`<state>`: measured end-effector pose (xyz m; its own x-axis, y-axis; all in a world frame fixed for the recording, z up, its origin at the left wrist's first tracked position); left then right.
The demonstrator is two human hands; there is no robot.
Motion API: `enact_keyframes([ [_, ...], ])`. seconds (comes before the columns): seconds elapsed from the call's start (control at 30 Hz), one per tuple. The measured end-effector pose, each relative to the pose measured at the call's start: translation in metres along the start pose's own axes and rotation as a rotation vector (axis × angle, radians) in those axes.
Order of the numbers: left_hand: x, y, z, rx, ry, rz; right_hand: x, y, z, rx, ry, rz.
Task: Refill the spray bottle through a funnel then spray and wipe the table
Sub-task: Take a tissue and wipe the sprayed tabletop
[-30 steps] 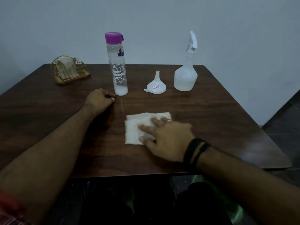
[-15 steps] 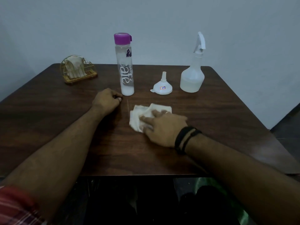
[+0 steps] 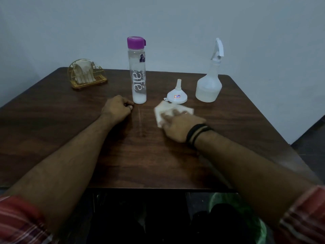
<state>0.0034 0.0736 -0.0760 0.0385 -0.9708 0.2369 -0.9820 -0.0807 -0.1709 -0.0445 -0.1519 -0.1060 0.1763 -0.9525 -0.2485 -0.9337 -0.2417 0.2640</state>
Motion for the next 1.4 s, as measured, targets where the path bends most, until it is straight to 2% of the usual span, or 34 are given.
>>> enact_keyframes([
  [0.1,0.001,0.001,0.0,0.011,-0.001,-0.001,-0.05,0.052,0.024,-0.025,0.04,-0.203],
  [0.17,0.001,0.001,0.001,0.005,0.004,-0.002,-0.037,0.083,0.022,0.001,0.012,-0.266],
  [0.2,0.001,0.0,0.001,0.005,0.003,0.0,-0.017,0.09,0.017,0.0,0.003,-0.227],
  [0.33,-0.001,-0.002,0.001,0.012,0.016,-0.002,0.094,0.079,-0.026,0.003,0.002,0.125],
  [0.43,0.0,-0.003,0.002,0.005,0.017,-0.001,0.122,0.045,-0.052,0.067,-0.069,0.189],
  [0.6,-0.002,-0.003,0.002,0.005,-0.003,-0.011,0.045,0.007,-0.013,-0.006,0.007,0.027],
  [0.67,-0.003,-0.003,0.002,0.012,-0.003,-0.017,0.009,0.035,0.006,-0.035,0.031,-0.069],
  [0.73,-0.002,-0.003,0.003,0.021,-0.006,-0.014,-0.002,0.074,0.012,0.017,0.048,-0.14],
  [0.83,-0.004,-0.004,0.003,0.019,-0.002,-0.013,0.053,0.094,-0.005,0.022,0.058,0.035],
  [0.93,-0.006,-0.004,0.003,0.021,-0.002,-0.017,0.12,0.067,-0.034,0.026,0.013,0.257],
  [1.0,-0.004,-0.004,0.003,0.011,0.006,-0.018,0.131,0.039,-0.043,0.062,-0.024,0.275],
  [1.13,0.001,-0.002,0.002,0.0,0.002,-0.006,0.068,-0.002,-0.024,0.041,-0.017,0.148],
  [1.27,0.0,-0.001,0.002,0.017,-0.007,-0.002,-0.025,0.044,0.012,0.0,0.084,-0.159],
  [1.33,0.0,-0.001,0.002,0.018,-0.008,0.0,-0.027,0.077,0.018,0.014,0.069,-0.261],
  [1.4,0.0,-0.001,0.002,0.02,-0.007,0.002,0.011,0.092,0.01,0.005,0.027,-0.194],
])
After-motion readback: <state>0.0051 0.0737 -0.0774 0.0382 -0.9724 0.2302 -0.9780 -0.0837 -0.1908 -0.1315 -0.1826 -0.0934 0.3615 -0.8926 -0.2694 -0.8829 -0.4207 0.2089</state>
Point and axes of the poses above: each hand's wrist, its own y-axis away from the middle knuckle, its own z-axis out of the palm, x = y × z, the point moved 9 cm from there along -y, towards the middle knuckle, and after that the axes turned 15 degrees about -y, right-handed, at the moved point
